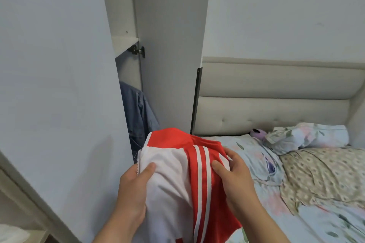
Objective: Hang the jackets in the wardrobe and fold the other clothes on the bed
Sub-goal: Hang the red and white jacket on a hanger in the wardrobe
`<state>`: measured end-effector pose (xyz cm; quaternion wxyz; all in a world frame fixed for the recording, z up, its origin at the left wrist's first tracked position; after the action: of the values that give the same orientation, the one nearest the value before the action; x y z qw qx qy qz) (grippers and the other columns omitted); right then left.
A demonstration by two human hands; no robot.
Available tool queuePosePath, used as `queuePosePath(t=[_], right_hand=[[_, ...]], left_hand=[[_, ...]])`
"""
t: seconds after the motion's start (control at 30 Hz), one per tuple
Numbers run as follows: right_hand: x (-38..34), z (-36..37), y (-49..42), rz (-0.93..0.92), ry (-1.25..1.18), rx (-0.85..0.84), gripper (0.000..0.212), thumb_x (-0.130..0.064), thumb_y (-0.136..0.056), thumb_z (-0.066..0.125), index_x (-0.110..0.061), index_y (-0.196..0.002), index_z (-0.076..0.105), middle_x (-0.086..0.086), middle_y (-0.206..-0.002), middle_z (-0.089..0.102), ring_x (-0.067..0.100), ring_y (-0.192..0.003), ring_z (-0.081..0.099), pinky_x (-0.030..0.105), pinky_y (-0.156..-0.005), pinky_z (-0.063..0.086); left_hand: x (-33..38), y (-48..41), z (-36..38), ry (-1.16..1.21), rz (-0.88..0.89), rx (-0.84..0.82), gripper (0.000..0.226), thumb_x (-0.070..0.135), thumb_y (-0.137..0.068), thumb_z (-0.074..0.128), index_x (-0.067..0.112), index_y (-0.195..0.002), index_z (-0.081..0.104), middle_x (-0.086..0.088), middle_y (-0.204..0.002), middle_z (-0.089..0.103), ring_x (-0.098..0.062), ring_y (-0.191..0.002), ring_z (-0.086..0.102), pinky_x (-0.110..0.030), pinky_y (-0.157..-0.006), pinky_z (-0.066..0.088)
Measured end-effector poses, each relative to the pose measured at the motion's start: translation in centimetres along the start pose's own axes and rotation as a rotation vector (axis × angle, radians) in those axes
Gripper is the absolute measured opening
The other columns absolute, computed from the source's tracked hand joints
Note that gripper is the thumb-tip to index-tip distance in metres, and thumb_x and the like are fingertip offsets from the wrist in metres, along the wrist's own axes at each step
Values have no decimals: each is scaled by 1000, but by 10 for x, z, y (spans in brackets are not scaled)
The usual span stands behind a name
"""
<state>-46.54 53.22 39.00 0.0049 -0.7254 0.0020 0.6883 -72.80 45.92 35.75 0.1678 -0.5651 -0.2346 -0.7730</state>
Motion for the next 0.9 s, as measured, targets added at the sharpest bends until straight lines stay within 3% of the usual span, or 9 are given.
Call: queuePosePath(t=[0.17,0.27,0.37,0.43,0.53,0.6,0.67,0.73,0.9], right_hand=[[-14,7,-46,-19,4,-18,39,-10,-88,66,-37,-115,59,-8,-107,72,2,-92,70,21,-79,53],[-26,20,-76,-36,3,-14,39,-12,-88,68,-39,-114,58,-8,-107,71,3,-91,70,26,-83,55],[-38,39,-106,-72,34,-22,36,-12,-87,68,-42,-105,58,-14,-102,70,-3,-88,68,18,-78,53],[-41,53,-126,-76,60,-39,34,-13,-87,68,-42,-101,58,-18,-96,70,-6,-85,68,11,-72,51],[-38,76,-151,-78,122,-57,31,-13,-87,69,-41,-96,58,-19,-92,69,-10,-83,66,12,-73,51],[-32,93,-164,-72,164,-79,30,-13,-86,69,-37,-100,60,-18,-94,68,-10,-84,65,11,-75,51],[-24,111,-177,-67,188,-114,29,-14,-86,69,-36,-102,60,-17,-95,69,-10,-84,65,6,-71,49],[-16,125,-191,-56,203,-135,29,-15,-86,69,-35,-104,60,-17,-98,69,-8,-86,66,7,-73,49],[8,160,-229,-18,233,-221,31,-14,-85,70,-26,-113,62,-12,-102,71,-4,-88,67,14,-80,53]], left_hand=[[14,-38,17,5,36,26,12,12,-88,68,3,-82,70,-24,-98,71,-33,-90,65,-52,-89,50],[27,-66,23,4,62,41,10,13,-89,67,4,-84,71,-22,-98,72,-35,-91,68,-55,-91,50],[41,-97,26,12,93,64,10,15,-89,68,14,-82,75,-16,-97,74,-36,-96,68,-53,-92,51],[44,-118,28,12,106,74,16,19,-90,68,20,-76,76,-9,-91,75,-29,-87,67,-47,-86,53],[36,-149,26,1,82,131,34,24,-91,68,22,-57,67,7,-62,63,-20,-70,54,-34,-67,46],[26,-168,21,36,63,183,28,27,-90,69,18,-64,68,11,-64,64,-18,-71,55,-30,-65,44],[17,-184,19,67,33,201,18,30,-90,69,14,-83,72,8,-79,73,-15,-79,64,-30,-70,48],[8,-200,18,67,-4,201,20,33,-89,69,14,-86,71,10,-80,74,-11,-80,66,-30,-71,50],[-3,-235,16,61,-46,249,13,26,-91,67,15,-94,73,-3,-95,76,-24,-96,69,-44,-90,54]])
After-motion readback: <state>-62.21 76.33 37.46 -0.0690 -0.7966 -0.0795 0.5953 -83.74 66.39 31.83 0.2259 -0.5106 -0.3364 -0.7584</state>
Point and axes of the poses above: each hand's wrist, its own y-axis away from the middle knuckle, its own z-axis out of the palm, x = y × z, the point moved 9 cm from there along -y, towards the middle knuckle
